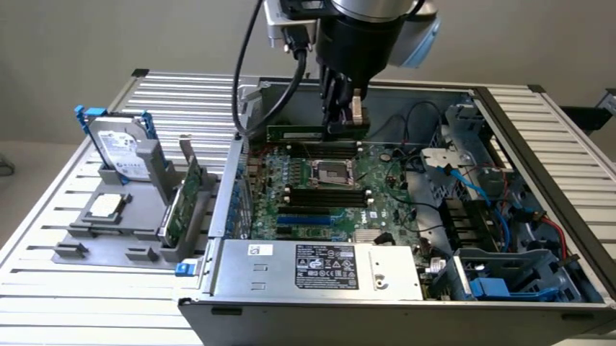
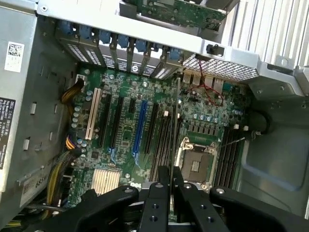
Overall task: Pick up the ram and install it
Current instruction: 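Pick up the ram and move it above insertion slot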
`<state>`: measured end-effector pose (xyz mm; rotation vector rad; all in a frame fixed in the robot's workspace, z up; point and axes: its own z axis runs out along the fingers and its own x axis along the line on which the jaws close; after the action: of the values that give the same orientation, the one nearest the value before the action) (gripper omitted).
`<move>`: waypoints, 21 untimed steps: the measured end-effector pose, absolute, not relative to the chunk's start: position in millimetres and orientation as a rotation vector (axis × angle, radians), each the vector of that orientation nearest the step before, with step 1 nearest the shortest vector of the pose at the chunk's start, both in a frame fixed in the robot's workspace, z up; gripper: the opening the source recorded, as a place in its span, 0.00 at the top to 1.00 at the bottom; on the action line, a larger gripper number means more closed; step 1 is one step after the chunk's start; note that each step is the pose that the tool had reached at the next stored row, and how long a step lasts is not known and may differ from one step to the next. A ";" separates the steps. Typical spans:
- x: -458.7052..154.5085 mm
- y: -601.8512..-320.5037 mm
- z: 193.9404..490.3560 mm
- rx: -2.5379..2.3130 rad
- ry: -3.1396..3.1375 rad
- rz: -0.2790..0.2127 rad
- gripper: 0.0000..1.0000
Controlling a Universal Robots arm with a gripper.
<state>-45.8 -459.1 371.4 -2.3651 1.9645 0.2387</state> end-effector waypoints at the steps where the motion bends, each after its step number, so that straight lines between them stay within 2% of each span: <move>1: -44.4 -457.6 371.0 -2.365 1.965 0.238 0.86; 7: -35.8 -452.6 369.4 -2.358 1.972 0.237 0.86; 14: -30.7 -424.6 364.5 -2.361 1.975 0.230 0.86; 21: -20.7 -415.9 362.2 -2.356 1.985 0.219 0.86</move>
<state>-20.7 -415.9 362.2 -2.3559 1.9853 0.2189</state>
